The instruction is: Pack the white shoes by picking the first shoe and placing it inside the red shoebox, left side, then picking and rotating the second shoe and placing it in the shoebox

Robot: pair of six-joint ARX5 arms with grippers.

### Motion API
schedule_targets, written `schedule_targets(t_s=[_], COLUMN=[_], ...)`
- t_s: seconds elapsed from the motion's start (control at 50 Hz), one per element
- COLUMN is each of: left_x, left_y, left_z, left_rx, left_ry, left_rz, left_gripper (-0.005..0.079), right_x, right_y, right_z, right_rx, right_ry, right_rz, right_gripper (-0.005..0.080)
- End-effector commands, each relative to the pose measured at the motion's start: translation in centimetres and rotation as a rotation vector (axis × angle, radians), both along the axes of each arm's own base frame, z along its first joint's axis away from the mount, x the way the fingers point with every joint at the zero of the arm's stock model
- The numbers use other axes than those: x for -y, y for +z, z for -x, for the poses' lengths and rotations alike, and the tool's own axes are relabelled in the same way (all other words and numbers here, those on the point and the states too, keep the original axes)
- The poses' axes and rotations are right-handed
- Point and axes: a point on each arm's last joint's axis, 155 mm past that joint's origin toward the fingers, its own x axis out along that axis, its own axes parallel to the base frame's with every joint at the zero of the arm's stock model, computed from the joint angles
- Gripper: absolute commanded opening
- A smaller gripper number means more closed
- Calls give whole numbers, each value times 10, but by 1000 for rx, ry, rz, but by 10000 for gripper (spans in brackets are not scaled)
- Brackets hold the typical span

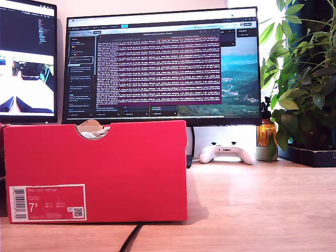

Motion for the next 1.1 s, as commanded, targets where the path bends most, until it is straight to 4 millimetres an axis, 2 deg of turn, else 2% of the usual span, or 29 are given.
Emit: schedule_targets(t_s=[0.0, 0.32, 0.46, 0.66, 0.9, 1.08], left_x=[0, -3, -12, -12, -12, -12], left_y=[2, -3, -13, -13, 13, 8], left_z=[0, 2, 4, 3, -8, -6], left_rx=[3, -23, -56, -60, 48, 25], left_ry=[9, 34, 82, 97, 105, 107], left_rz=[15, 34, 12, 40, 70, 73], left_gripper=[-12, -12, -12, -12, -12, -12], right_x=[1, 1, 1, 1, 1, 1], right_y=[-1, -1, -1, -1, -1, -1], right_z=[-1, -1, -1, -1, -1, -1], right_rx=[0, 0, 0, 0, 0, 1], right_ry=[-3, -3, -3, -3, -3, -3], right_rz=[-2, -2, -2, -2, -2, -2], right_gripper=[-2, -2, -2, -2, -2, -2])
